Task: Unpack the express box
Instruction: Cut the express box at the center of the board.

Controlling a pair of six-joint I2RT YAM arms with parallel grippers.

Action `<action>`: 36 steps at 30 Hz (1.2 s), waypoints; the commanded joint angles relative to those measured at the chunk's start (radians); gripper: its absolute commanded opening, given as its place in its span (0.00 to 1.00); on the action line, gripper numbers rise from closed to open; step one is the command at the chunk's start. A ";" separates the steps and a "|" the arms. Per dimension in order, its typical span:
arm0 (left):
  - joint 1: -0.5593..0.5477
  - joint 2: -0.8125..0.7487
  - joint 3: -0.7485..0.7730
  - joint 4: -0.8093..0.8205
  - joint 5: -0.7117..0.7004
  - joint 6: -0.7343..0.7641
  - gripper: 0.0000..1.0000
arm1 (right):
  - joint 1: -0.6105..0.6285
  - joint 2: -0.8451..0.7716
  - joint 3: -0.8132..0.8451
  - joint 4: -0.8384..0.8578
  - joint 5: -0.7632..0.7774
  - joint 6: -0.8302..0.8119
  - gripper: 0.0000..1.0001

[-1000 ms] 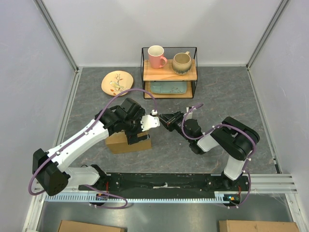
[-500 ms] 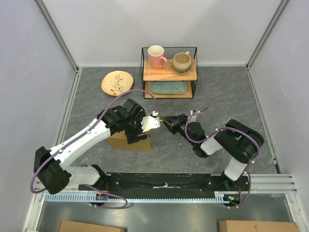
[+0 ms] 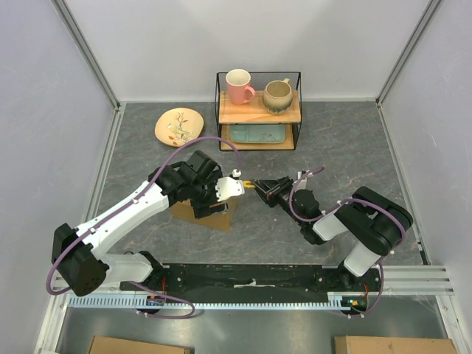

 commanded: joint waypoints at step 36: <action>0.008 0.013 0.033 0.033 -0.023 -0.019 0.75 | -0.101 -0.159 -0.041 0.311 -0.244 -0.079 0.00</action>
